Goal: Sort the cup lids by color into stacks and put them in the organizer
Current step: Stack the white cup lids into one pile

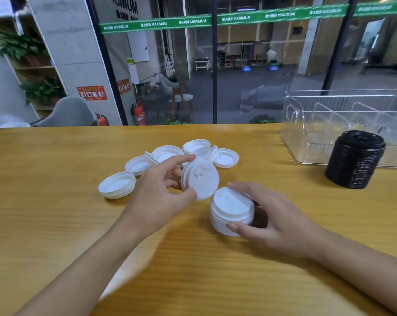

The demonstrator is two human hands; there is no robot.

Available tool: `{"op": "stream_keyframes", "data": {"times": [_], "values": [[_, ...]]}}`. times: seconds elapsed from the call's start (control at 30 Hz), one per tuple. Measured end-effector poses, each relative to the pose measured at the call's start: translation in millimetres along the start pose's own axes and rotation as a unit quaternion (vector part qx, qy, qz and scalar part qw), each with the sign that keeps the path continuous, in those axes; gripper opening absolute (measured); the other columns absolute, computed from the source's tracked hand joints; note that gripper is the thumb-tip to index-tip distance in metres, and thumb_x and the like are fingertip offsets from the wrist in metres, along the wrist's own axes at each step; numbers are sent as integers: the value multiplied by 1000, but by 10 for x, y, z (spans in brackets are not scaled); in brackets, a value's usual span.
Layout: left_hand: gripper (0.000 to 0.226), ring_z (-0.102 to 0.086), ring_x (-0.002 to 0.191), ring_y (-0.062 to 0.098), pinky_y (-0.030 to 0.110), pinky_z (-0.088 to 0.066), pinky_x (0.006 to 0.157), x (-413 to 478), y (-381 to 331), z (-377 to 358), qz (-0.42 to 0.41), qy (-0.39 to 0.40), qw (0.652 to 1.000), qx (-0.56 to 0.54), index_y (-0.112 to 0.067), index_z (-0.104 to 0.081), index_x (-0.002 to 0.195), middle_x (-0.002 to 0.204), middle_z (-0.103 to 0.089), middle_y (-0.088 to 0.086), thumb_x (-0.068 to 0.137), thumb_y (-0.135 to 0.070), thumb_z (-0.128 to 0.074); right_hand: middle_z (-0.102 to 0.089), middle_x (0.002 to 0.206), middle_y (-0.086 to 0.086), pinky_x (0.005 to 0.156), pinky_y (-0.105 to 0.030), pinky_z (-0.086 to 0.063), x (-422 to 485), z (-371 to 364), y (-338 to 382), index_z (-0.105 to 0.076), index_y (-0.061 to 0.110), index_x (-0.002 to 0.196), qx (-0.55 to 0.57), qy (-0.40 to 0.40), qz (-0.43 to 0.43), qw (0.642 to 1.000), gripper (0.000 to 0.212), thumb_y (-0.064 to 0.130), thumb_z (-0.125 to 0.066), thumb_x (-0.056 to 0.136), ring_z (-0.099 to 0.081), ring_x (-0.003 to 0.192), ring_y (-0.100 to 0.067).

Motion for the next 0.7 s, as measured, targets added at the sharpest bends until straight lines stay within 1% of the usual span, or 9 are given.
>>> {"op": "stream_keyframes", "data": {"times": [0.07,0.13,0.23,0.33,0.43,0.5,0.57,0.63,0.7], "values": [[58,-76,78,20,43,-66,81,1,-17,-16,11,-8,999,-50,-30,-71,129,94,-72,3,84,8,-73,-55,140,30,103,-7,-38,2,-3,3,-53,28,148,3,2,-1,1000,72,65,-71,89,-53,129,10],[56,-76,79,25,36,-65,75,-2,-34,-36,31,0,991,-131,-24,-70,130,104,-73,16,89,14,-67,-57,142,28,106,-11,-41,6,2,9,-53,27,148,4,1,-1,1000,73,65,-72,89,-54,130,9],[53,-76,89,24,31,-63,78,-7,-19,-100,68,39,975,-207,-22,-71,132,113,-75,19,88,8,-73,-57,142,29,106,-17,-45,22,5,42,-46,30,152,27,6,4,1000,74,55,-77,90,-56,131,6],[55,-76,92,21,33,-63,80,-34,27,-214,86,97,970,-208,-23,-72,132,119,-75,16,78,-10,-75,-57,142,32,106,-16,-46,30,-1,41,-26,38,161,56,12,6,998,90,44,-81,89,-58,131,3],[50,-69,80,16,29,-59,77,-61,60,-302,86,122,976,-159,-26,-72,132,111,-74,17,85,-12,-80,-57,138,34,106,-15,-45,24,-2,-15,-9,46,164,57,9,-13,998,107,53,-81,86,-57,131,4],[44,-61,73,13,25,-53,70,-82,88,-348,84,128,980,-131,-31,-71,131,94,-72,9,90,-21,-82,-54,142,35,108,-15,-44,16,-10,-37,-19,39,165,40,5,-5,999,101,58,-79,86,-54,133,6],[44,-58,71,12,21,-50,69,-93,109,-374,70,130,985,-90,-40,-72,127,86,-69,-4,84,-38,-82,-50,151,31,110,-16,-43,17,-6,-46,-33,32,162,35,-5,-3,999,94,62,-77,85,-50,137,9],[49,-61,73,9,21,-54,75,-101,122,-381,51,134,988,-51,-45,-70,126,89,-73,-4,79,-50,-83,-51,151,27,108,-12,-43,25,-1,-47,-41,26,159,37,-13,-3,999,90,60,-78,85,-51,136,9],[54,-62,76,8,27,-57,84,-105,128,-373,38,135,990,-28,-49,-69,126,94,-74,-3,74,-59,-83,-56,148,25,105,-9,-42,28,-1,-43,-45,24,157,38,-14,-3,999,85,55,-81,86,-54,134,9]]}}
Point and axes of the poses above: each hand's wrist, its own x-axis towards the middle knuckle, its own z-axis out of the back of the hand, y = z × x, the point moved 5 cm from there along x, towards the middle knuckle
